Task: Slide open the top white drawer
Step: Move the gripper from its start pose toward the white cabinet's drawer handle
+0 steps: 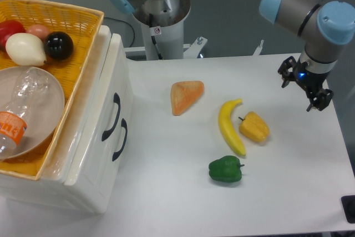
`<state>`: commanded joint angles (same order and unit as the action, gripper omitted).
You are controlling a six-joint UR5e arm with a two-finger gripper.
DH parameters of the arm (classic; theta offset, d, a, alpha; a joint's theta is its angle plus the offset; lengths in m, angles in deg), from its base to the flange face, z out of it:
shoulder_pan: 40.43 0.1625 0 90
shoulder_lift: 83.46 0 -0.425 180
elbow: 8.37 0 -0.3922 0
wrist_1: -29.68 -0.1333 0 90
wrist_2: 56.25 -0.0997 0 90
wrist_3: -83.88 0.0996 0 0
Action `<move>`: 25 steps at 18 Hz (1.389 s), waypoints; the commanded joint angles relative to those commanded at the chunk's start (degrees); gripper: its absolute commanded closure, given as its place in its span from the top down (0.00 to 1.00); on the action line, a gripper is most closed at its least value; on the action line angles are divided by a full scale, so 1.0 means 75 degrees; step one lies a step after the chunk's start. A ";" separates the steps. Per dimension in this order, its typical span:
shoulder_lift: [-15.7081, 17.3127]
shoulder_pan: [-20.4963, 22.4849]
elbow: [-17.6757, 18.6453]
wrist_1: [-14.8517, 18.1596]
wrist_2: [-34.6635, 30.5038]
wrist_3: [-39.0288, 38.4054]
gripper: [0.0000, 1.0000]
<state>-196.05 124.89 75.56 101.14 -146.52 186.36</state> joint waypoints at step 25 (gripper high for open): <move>0.0667 -0.0621 0.0597 0.0234 0.2415 -0.4966 1.00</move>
<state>-191.04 120.24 80.04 102.89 -128.41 149.11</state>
